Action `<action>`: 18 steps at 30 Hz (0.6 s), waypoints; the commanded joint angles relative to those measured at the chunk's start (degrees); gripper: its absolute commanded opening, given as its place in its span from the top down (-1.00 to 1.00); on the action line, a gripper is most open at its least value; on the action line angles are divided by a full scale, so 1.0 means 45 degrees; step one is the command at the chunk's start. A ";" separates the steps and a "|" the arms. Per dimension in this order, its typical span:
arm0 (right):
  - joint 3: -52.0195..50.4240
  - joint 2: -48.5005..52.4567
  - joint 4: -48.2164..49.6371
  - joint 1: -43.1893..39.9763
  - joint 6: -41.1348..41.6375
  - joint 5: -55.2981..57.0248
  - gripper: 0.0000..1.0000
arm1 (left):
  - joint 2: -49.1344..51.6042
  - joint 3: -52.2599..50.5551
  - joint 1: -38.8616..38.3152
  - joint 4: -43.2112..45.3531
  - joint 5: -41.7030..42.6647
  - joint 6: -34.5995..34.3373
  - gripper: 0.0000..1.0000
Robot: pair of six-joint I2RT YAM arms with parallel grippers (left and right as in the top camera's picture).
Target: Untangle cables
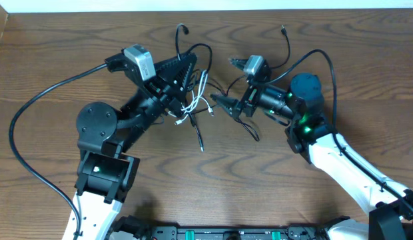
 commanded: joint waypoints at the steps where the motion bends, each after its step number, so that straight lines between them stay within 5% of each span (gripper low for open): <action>1: -0.0063 0.0092 0.0121 0.0330 -0.0335 0.0189 -0.99 | -0.0049 0.0461 -0.0199 0.0204 0.0238 -0.0209 0.85; 18: -0.0063 0.0092 0.1525 0.1326 -0.0335 0.0797 -0.96 | -0.0049 0.0461 -0.1054 0.0495 0.0257 -0.2589 0.85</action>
